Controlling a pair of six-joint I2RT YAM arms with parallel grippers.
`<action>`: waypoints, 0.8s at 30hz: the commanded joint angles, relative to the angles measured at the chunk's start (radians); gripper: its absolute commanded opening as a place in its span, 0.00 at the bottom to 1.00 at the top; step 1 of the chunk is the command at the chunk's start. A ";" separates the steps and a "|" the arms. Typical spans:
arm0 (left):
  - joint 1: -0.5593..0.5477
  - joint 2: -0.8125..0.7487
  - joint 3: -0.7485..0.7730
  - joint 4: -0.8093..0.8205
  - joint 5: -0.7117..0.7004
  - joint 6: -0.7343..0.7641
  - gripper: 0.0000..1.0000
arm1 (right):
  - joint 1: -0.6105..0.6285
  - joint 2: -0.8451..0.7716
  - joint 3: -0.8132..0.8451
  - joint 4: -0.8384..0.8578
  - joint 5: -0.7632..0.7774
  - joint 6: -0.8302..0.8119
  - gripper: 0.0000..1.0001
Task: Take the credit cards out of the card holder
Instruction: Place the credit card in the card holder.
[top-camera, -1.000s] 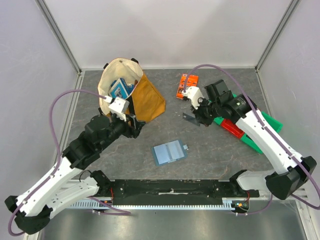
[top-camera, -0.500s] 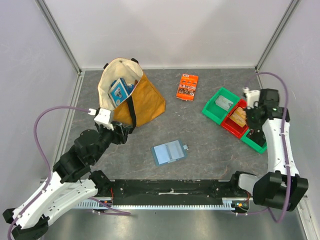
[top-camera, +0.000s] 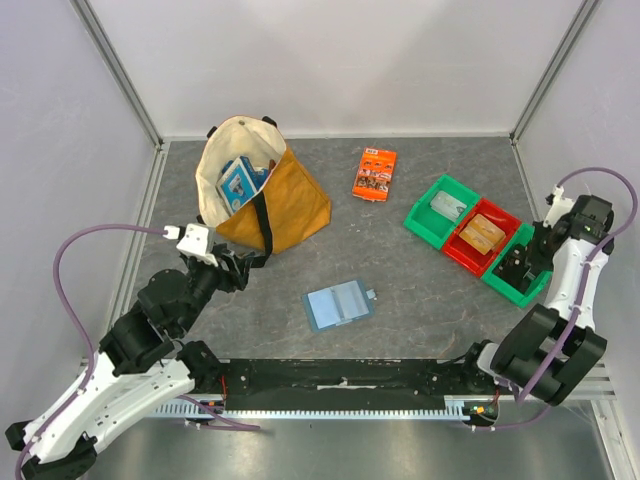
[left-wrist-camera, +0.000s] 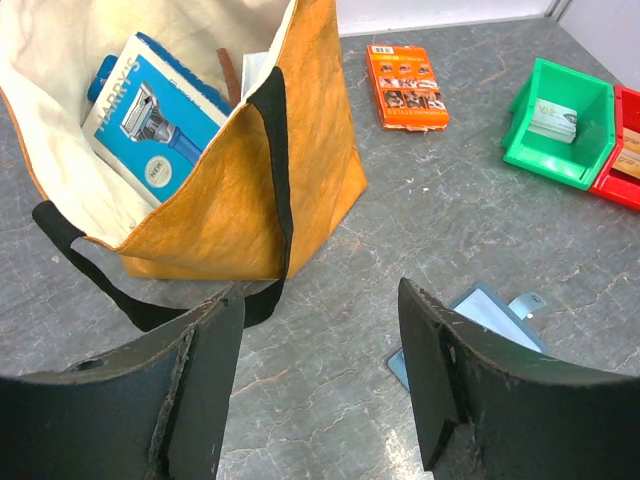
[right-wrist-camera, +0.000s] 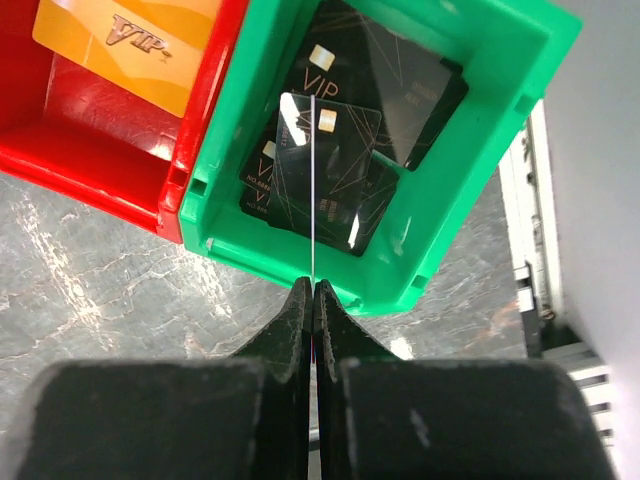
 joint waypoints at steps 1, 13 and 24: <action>-0.002 0.015 -0.003 0.031 -0.029 0.021 0.69 | -0.046 0.009 -0.036 0.078 -0.112 0.068 0.00; -0.002 0.035 -0.006 0.032 -0.013 0.021 0.69 | -0.082 0.077 -0.120 0.170 -0.220 0.174 0.01; 0.005 0.041 -0.008 0.032 -0.007 0.020 0.69 | -0.101 0.108 -0.119 0.178 -0.154 0.213 0.24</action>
